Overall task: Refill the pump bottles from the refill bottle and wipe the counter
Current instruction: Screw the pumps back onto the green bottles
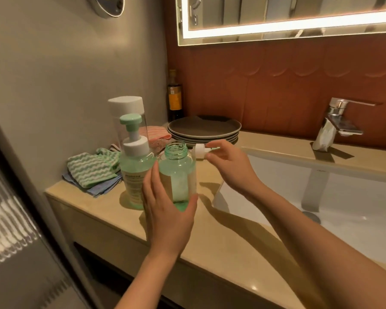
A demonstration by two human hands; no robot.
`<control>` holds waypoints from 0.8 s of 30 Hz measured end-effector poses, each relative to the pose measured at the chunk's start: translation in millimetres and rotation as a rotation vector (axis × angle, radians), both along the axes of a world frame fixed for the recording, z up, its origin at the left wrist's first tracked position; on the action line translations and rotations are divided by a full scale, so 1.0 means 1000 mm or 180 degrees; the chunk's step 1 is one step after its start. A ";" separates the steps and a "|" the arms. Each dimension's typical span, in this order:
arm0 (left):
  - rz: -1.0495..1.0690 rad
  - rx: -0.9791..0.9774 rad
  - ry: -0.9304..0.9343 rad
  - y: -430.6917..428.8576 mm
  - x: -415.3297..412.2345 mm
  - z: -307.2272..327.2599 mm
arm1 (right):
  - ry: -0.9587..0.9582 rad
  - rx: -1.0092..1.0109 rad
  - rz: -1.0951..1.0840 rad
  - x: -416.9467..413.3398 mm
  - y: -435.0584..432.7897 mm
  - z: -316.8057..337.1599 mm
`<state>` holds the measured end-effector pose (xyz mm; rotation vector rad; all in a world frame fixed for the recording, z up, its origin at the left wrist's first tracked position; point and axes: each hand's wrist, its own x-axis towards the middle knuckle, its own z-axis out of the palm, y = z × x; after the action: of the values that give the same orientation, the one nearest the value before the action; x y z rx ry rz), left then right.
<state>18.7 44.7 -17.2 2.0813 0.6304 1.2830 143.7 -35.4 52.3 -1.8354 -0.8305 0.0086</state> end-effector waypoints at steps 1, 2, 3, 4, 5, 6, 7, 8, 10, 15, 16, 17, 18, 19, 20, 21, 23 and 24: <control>0.0022 0.0018 0.0013 0.000 0.001 -0.001 | 0.0133 0.0017 -0.0135 0.011 0.005 -0.004; 0.0043 0.0027 0.0014 0.000 0.001 0.000 | 0.0252 0.0015 -0.0268 0.021 0.010 -0.008; 0.0061 0.0040 0.0001 0.000 0.001 -0.001 | 0.0352 -0.0018 -0.0386 0.030 0.015 -0.013; 0.0074 0.0037 -0.0007 0.001 0.001 -0.001 | 0.0429 -0.0080 -0.0487 0.039 0.020 -0.019; 0.0081 0.0027 -0.0018 0.002 0.001 -0.001 | 0.0460 -0.0177 -0.0588 0.048 0.026 -0.025; 0.0081 0.0014 -0.0029 0.002 0.001 -0.001 | 0.0428 -0.0307 -0.0680 0.056 0.031 -0.032; 0.0075 0.0007 -0.0037 0.002 0.000 -0.001 | 0.0385 -0.0440 -0.0768 0.064 0.036 -0.037; 0.0068 0.0004 -0.0057 0.001 0.000 -0.001 | 0.0348 -0.0541 -0.0848 0.072 0.040 -0.041; 0.0082 0.0003 -0.0118 0.002 -0.001 -0.001 | 0.0340 -0.0662 -0.0879 0.088 0.050 -0.048; 0.0084 -0.0028 -0.0086 0.002 0.000 0.000 | 0.0251 -0.0920 -0.0754 0.111 0.065 -0.056; 0.0074 -0.0042 -0.0088 0.003 -0.001 0.000 | 0.0132 -0.0956 -0.0779 0.112 0.067 -0.057; 0.0056 -0.0044 -0.0076 0.003 -0.001 0.000 | 0.0012 -0.0971 -0.0848 0.113 0.066 -0.057; 0.0053 -0.0041 -0.0068 0.003 -0.001 -0.001 | -0.0116 -0.0950 -0.0929 0.112 0.066 -0.058; 0.0047 -0.0032 -0.0051 0.003 0.000 -0.001 | -0.0207 -0.0910 -0.1004 0.111 0.063 -0.060; 0.0053 -0.0027 -0.0045 0.003 -0.001 -0.001 | -0.0291 -0.0861 -0.1037 0.108 0.062 -0.061; 0.0064 -0.0027 -0.0038 0.004 -0.001 -0.001 | -0.0370 -0.0823 -0.1040 0.105 0.060 -0.062; 0.0074 -0.0038 -0.0016 0.002 -0.001 0.000 | -0.0511 -0.0750 -0.0984 0.099 0.056 -0.063; 0.0084 -0.0045 -0.0001 0.002 -0.001 0.000 | -0.0558 -0.0685 -0.0949 0.096 0.055 -0.063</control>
<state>17.7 46.6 -17.1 2.0677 0.6668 1.2900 239.2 19.3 -10.6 -2.1728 -0.6880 -0.2652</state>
